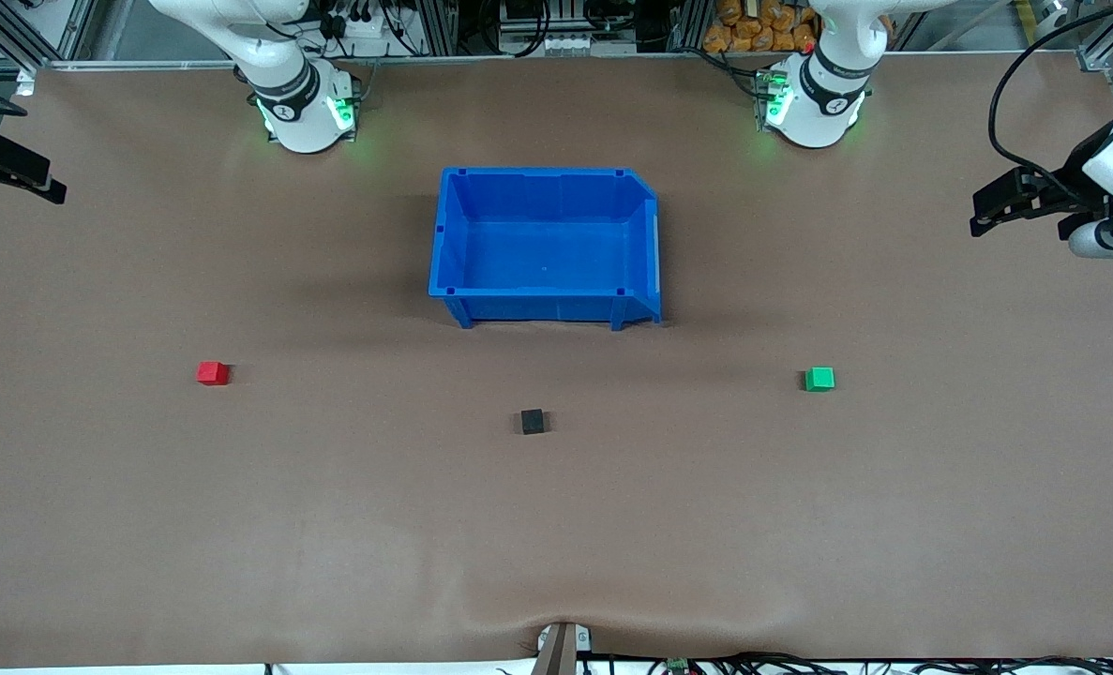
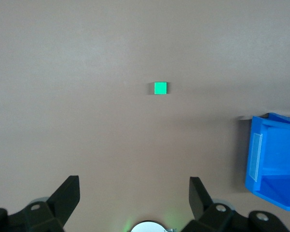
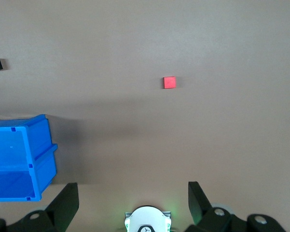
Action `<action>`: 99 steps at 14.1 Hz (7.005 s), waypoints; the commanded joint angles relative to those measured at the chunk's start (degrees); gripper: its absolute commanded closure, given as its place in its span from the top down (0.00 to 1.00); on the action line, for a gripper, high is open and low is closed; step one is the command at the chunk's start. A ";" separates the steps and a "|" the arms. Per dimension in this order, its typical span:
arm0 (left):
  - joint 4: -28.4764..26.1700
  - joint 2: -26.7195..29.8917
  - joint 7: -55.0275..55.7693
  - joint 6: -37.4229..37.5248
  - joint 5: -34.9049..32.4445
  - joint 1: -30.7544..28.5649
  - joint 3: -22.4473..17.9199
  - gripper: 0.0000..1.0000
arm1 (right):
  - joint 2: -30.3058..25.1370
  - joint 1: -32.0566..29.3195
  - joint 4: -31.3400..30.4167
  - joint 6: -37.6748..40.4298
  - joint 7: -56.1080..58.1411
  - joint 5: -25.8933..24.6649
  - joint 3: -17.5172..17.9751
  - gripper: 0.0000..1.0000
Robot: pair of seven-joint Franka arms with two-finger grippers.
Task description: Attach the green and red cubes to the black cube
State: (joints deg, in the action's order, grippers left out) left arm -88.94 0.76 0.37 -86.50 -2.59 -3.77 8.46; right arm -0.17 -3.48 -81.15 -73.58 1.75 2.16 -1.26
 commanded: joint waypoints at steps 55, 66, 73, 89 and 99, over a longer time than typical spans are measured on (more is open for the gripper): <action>-24.70 -32.48 13.86 -55.36 -3.91 2.02 1.56 1.00 | 42.28 0.13 2.92 -13.96 -39.38 12.93 2.93 0.00; -24.17 -32.22 25.11 -52.80 -4.09 2.98 1.47 0.00 | 45.25 21.92 2.93 -43.37 -88.83 27.73 2.85 0.00; -17.60 -32.13 47.22 -52.80 -4.01 3.86 1.91 0.00 | 51.06 27.65 3.54 -56.83 -92.79 28.60 2.85 0.00; -6.59 -34.07 86.78 -45.61 -3.21 12.74 2.09 0.00 | 53.18 30.38 3.72 -64.06 -97.46 28.17 2.67 1.00; 1.99 -39.49 119.30 -40.95 -3.04 20.28 2.17 0.00 | 41.14 16.77 7.65 -26.65 -80.06 16.83 1.80 1.00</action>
State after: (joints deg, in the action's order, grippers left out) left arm -93.84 -33.68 113.24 -129.83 -5.54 12.61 11.11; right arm 44.67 18.18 -74.89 -107.72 -82.17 20.62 -0.58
